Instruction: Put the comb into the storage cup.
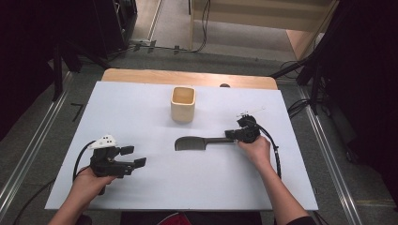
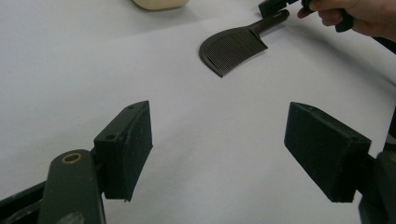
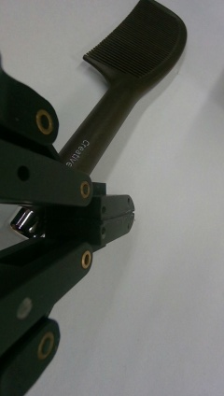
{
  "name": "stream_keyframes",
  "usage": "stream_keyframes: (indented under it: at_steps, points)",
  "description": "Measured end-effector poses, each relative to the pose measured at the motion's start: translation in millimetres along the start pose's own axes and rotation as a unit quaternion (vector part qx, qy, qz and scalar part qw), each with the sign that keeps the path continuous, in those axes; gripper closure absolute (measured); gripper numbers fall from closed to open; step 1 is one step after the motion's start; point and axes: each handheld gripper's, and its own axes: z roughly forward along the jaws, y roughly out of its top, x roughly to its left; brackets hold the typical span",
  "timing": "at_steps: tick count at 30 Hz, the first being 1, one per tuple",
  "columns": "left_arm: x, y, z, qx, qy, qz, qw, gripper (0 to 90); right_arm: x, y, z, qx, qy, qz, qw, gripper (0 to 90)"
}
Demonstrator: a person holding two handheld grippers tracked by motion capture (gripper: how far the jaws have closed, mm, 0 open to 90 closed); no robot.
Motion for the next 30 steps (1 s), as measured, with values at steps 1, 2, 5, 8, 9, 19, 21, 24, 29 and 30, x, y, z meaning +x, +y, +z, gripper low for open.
stream_keyframes:
  at_steps: [1, 2, 5, 8, 9, 19, 21, 24, 29, 30]
  points:
    - [0.0, 0.0, 0.0, 0.000, 0.000, 0.000, 1.0000, 24.9, 0.2, -0.4, -0.3, 0.002, 0.001, 0.000, 1.0000, 87.6]
    - [0.1, 0.0, 0.0, 0.000, 0.000, -0.001, 1.0000, 24.9, 0.1, -0.7, -0.6, 0.003, 0.001, -0.002, 1.0000, 87.7]
    - [0.1, 0.0, -0.1, 0.000, 0.000, 0.000, 1.0000, 24.9, 0.7, -1.3, -1.1, 0.004, 0.004, -0.006, 1.0000, 87.6]
    - [0.2, 0.1, -0.3, 0.000, 0.000, -0.001, 1.0000, 24.9, 2.2, -2.4, -1.8, 0.008, 0.006, -0.007, 0.9999, 87.6]
    - [0.3, 0.1, -0.4, 0.000, 0.001, -0.001, 1.0000, 24.9, 2.7, -3.1, -2.1, 0.008, 0.007, -0.008, 0.9999, 87.7]
    - [0.1, 0.2, -0.3, -0.001, 0.000, 0.000, 1.0000, 24.9, 9.1, -9.2, -5.1, 0.020, 0.014, -0.022, 0.9995, 87.6]
    - [0.0, 0.2, -0.3, -0.001, 0.000, 0.000, 1.0000, 24.9, 10.5, -10.8, -6.1, 0.024, 0.016, -0.023, 0.9993, 87.7]
    - [0.1, 0.1, -0.3, -0.002, 0.001, 0.000, 1.0000, 24.9, 11.6, -12.6, -6.8, 0.025, 0.019, -0.024, 0.9992, 87.6]
    - [0.1, 0.1, -0.4, -0.002, 0.001, -0.001, 1.0000, 24.9, 15.6, -16.3, -8.2, 0.028, 0.019, -0.029, 0.9990, 87.7]
    - [0.1, 0.2, -0.5, -0.001, 0.001, 0.000, 1.0000, 24.9, 16.6, -17.2, -8.9, 0.031, 0.020, -0.028, 0.9989, 87.6]
